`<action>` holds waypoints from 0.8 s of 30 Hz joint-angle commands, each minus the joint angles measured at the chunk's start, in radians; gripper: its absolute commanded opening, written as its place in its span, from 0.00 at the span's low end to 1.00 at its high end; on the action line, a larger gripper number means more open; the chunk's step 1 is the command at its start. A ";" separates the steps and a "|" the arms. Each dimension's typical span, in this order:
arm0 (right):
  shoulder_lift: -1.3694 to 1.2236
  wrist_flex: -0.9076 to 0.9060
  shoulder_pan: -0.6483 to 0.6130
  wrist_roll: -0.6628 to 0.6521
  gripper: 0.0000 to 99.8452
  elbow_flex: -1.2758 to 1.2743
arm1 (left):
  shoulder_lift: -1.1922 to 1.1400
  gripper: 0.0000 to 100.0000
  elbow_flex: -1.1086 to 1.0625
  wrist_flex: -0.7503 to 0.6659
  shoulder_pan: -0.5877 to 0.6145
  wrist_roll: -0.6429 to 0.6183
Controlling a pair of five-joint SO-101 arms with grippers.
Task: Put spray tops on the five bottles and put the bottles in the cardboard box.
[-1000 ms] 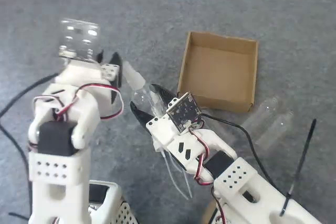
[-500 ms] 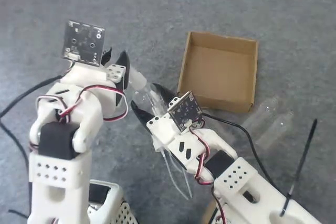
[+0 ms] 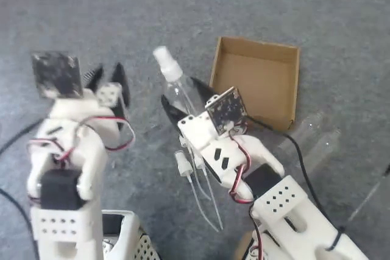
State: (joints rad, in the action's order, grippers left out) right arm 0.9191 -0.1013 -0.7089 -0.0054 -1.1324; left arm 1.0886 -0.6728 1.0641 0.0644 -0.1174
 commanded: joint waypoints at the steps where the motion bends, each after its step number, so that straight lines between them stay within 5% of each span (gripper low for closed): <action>1: -0.015 -0.036 0.013 0.009 0.01 0.181 | 0.166 0.15 -0.246 -0.109 -0.049 0.002; 14: -0.460 -0.058 0.012 0.009 0.01 0.580 | 0.562 0.20 -0.564 -0.132 -0.138 0.025; 24: -0.552 -0.329 0.002 0.014 0.01 0.795 | 0.591 0.25 -0.619 -0.141 -0.193 -0.008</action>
State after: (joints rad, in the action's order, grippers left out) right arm 0.3529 -0.3498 -0.7089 -0.0054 -0.4358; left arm 1.6655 -1.2881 0.9582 -0.1212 -0.0944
